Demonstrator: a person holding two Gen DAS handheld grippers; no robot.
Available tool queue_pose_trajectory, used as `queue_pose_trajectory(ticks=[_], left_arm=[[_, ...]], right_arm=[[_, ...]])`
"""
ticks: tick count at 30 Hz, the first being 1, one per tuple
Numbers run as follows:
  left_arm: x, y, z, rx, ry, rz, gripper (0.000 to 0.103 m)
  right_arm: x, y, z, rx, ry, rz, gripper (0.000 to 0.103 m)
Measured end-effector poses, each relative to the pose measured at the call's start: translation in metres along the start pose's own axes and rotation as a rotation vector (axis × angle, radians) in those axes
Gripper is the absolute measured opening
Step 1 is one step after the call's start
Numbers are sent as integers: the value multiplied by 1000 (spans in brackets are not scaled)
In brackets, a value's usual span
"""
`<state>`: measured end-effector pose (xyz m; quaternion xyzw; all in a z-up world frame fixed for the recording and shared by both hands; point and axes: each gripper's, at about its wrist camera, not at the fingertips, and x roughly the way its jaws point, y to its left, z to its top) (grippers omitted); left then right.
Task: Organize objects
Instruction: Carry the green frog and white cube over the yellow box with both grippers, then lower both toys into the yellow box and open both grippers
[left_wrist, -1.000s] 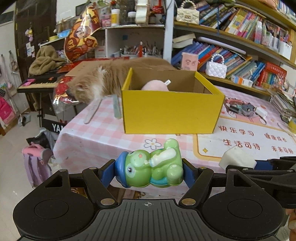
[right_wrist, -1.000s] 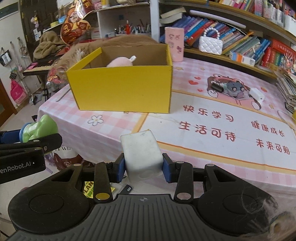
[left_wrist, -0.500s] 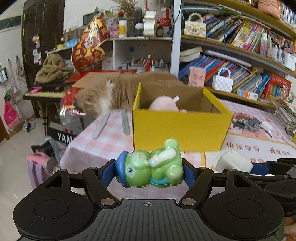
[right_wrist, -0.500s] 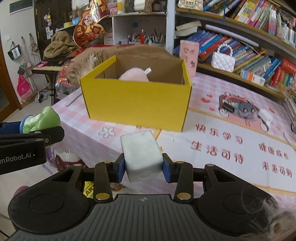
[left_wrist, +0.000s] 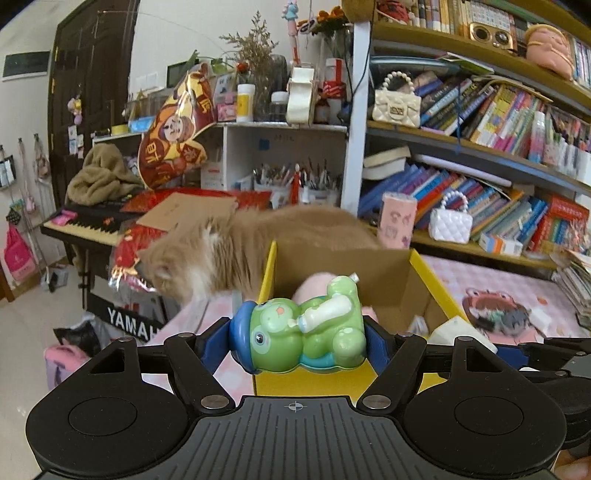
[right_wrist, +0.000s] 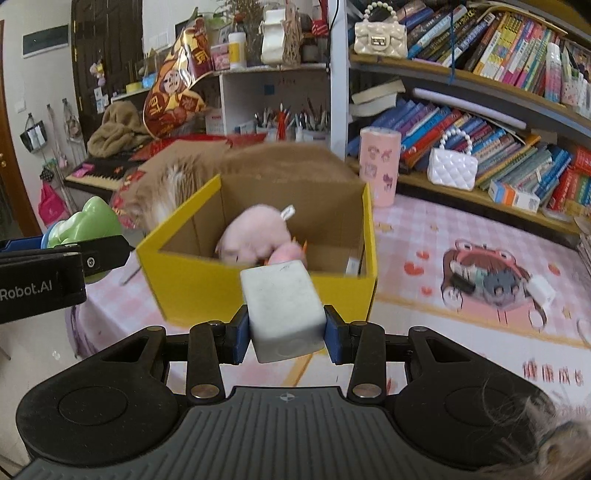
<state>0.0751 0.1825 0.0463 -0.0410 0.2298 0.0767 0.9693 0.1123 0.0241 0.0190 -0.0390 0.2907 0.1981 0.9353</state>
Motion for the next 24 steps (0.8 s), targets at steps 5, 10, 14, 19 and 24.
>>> queue_pose_trajectory(ticks=[5, 10, 14, 19, 24], left_arm=[[32, -11, 16, 28, -11, 11, 74], [67, -23, 22, 65, 22, 12, 74], [90, -35, 20, 136, 45, 32, 74], [112, -43, 17, 152, 86, 34, 74], [127, -46, 13, 157, 122, 48, 74]], right_arm=[[28, -11, 23, -11, -21, -1, 37], [65, -21, 34, -39, 11, -14, 37], [93, -28, 36, -65, 49, -20, 37], [117, -34, 37, -91, 84, -6, 37], [130, -30, 37, -155, 111, 22, 37]])
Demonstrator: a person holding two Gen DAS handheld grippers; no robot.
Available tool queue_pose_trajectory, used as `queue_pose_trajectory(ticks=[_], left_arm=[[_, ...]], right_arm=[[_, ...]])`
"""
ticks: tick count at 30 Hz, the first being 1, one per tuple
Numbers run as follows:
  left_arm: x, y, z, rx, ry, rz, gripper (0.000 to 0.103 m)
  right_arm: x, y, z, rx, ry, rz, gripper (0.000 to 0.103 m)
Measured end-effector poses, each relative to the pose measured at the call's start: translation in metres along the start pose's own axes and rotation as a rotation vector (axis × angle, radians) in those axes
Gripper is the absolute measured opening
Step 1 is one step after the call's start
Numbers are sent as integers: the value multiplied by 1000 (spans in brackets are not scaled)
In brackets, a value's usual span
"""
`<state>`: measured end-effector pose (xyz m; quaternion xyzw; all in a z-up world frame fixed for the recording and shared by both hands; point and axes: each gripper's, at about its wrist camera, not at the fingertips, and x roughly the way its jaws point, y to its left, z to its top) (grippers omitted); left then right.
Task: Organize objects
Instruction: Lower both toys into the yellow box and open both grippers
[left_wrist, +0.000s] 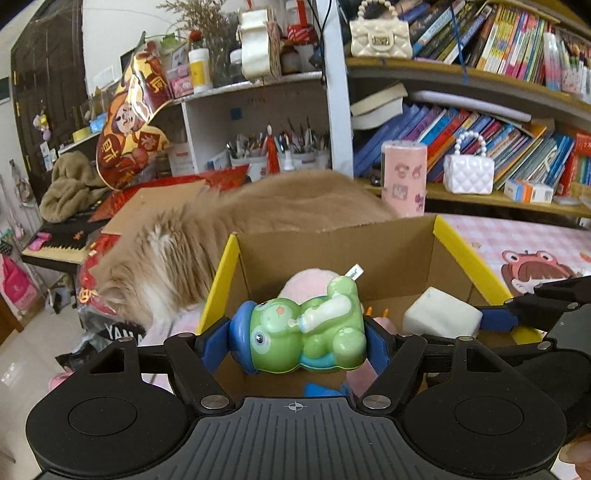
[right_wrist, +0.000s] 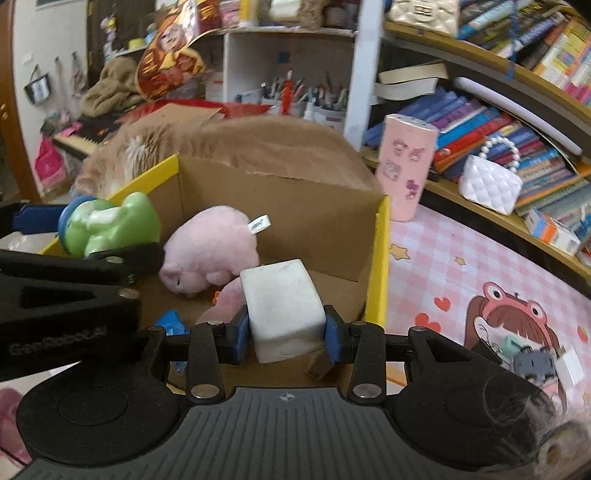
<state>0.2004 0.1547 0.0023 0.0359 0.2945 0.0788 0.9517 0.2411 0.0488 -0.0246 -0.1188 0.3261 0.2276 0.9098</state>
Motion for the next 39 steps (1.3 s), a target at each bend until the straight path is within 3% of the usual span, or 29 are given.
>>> queue_pose_trajectory(ticks=[17, 20, 32, 39], left_arm=[[20, 8, -1, -51, 56, 30, 79], [16, 8, -1, -54, 48, 37, 88], [-28, 11, 6, -89, -48, 20, 90], [-62, 15, -7, -95, -71, 9, 90]], right_arm=[[16, 2, 8, -93, 13, 2, 37], [14, 2, 8, -80, 16, 3, 40], [-37, -4, 6, -2, -93, -32, 43], [-71, 1, -9, 47, -117, -37, 43]])
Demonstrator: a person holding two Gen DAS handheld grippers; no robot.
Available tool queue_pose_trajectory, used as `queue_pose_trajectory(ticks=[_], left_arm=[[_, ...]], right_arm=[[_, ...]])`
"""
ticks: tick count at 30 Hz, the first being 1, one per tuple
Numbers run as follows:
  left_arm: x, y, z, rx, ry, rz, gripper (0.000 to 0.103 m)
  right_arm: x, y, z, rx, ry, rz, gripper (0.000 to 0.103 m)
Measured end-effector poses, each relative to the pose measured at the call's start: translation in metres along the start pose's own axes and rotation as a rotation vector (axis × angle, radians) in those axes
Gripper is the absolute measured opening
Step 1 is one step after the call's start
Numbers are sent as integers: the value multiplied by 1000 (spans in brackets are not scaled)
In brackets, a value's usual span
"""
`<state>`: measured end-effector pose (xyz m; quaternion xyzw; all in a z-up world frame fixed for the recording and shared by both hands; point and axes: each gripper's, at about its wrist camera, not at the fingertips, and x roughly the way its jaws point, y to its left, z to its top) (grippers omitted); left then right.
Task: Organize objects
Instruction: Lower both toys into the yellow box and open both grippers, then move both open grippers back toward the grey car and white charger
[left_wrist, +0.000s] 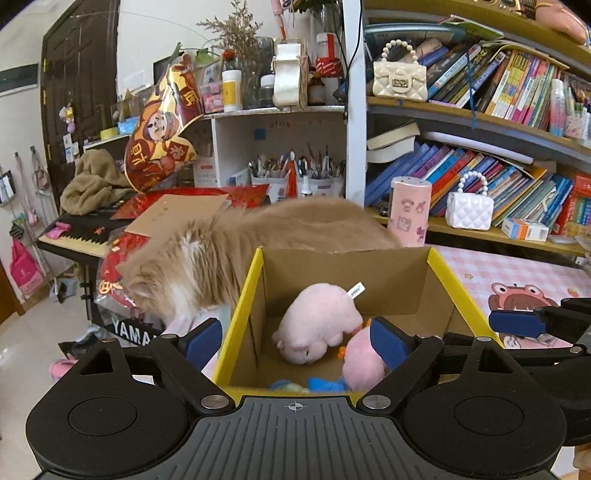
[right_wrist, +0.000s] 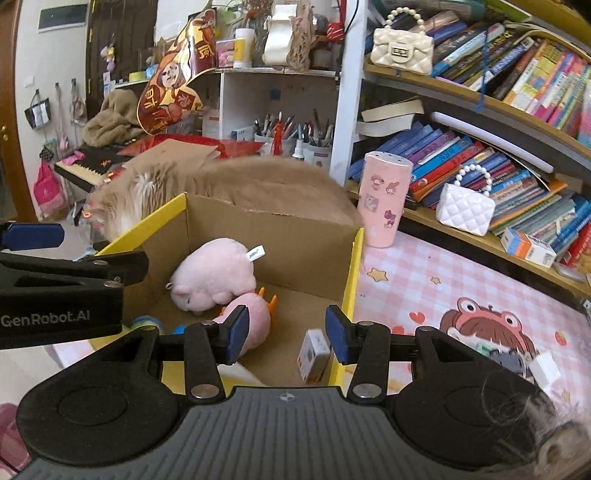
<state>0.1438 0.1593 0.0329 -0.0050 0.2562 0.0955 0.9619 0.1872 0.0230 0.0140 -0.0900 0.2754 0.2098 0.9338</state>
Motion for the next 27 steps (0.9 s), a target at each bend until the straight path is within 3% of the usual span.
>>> queue_pose_trajectory(ticks=[17, 27], left_arm=[[-62, 13, -70, 52, 111, -5, 90], [-84, 1, -100, 89, 158, -49, 90]], right_arm=[[-71, 31, -74, 98, 85, -41, 43], [-103, 28, -117, 185, 149, -118, 43]])
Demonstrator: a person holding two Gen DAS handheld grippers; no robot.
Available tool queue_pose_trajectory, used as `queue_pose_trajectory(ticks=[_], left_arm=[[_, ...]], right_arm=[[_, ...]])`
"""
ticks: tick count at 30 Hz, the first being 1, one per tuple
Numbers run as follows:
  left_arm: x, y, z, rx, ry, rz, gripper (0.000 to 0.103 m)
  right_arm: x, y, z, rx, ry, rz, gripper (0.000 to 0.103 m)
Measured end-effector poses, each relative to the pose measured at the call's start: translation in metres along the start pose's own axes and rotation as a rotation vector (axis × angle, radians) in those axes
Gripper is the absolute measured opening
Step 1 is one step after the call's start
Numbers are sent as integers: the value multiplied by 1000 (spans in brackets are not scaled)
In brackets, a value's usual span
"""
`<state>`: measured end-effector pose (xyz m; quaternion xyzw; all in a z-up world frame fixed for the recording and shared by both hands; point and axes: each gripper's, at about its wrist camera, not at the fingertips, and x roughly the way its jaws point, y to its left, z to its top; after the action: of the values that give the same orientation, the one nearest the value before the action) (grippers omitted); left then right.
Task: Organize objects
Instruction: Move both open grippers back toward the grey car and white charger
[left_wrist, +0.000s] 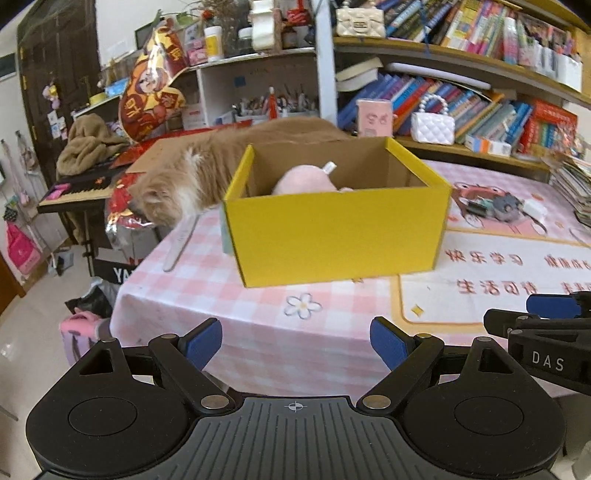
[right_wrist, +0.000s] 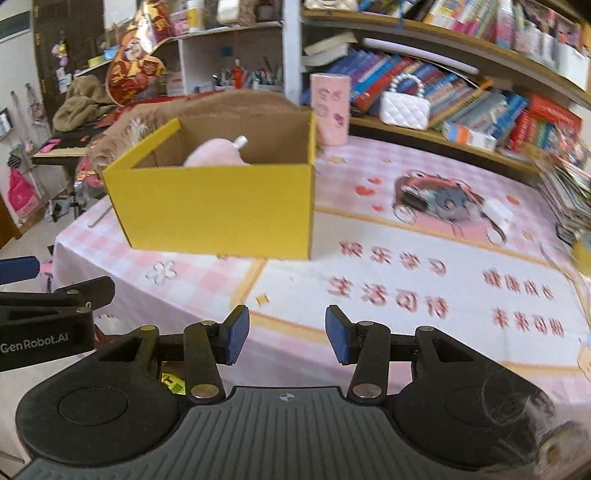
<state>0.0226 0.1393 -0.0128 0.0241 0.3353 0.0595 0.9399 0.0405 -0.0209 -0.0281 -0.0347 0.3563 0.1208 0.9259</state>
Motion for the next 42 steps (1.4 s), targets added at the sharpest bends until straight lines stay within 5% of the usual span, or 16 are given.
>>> queue_pose_trajectory(ticks=[23, 42], left_arm=[[19, -91, 8, 144, 22, -190, 90], [66, -184, 47, 138, 78, -217, 90]], right_arm=[[-17, -80, -36, 143, 57, -181, 46], [16, -191, -14, 199, 101, -219, 46]])
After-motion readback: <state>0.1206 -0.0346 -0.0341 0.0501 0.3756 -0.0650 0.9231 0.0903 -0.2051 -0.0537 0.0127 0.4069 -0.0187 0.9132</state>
